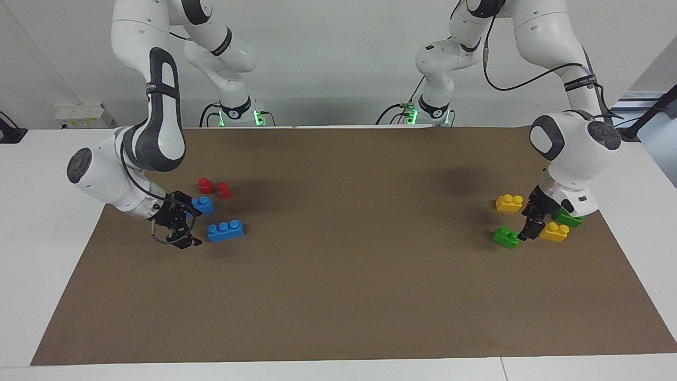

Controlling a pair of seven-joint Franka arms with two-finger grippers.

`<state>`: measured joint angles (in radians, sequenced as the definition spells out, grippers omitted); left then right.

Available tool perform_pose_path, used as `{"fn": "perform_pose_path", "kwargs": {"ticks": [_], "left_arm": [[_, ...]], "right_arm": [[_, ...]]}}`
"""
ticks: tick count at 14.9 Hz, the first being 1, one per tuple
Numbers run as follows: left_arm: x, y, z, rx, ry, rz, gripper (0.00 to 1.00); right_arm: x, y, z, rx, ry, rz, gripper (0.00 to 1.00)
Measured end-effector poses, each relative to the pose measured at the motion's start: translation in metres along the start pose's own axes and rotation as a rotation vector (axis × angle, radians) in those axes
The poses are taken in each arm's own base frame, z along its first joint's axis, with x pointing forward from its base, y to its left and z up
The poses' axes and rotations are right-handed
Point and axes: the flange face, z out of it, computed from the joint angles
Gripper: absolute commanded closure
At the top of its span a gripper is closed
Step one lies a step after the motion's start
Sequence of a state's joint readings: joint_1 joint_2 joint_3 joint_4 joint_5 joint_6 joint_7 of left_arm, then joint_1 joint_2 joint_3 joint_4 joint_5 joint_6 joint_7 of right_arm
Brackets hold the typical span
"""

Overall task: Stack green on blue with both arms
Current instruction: 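Move the left gripper over the green brick while the right gripper reaches blue, then close the left gripper on the green brick while the right gripper grasps blue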

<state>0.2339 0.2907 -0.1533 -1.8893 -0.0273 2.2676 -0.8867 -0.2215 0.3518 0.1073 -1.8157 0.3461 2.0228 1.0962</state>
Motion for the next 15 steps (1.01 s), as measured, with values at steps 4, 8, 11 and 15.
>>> {"fn": "perform_pose_path", "kwargs": {"ticks": [4,8,11,15], "left_arm": [[0.002,0.003,0.017,-0.011,0.004,-0.007,0.0],[0.0,0.004,0.034,0.004,-0.007,0.002,0.0],[-0.004,0.005,0.045,0.016,-0.02,-0.008,0.0],[-0.003,0.004,0.05,0.022,-0.024,-0.024,0.01]], "right_arm": [[0.0,0.002,0.014,0.029,0.009,0.009,0.01],[0.001,0.006,0.028,0.049,-0.002,0.019,0.01],[-0.003,0.005,0.032,0.06,0.003,0.015,0.01],[-0.007,0.005,0.04,0.069,-0.003,0.021,0.01]]}}
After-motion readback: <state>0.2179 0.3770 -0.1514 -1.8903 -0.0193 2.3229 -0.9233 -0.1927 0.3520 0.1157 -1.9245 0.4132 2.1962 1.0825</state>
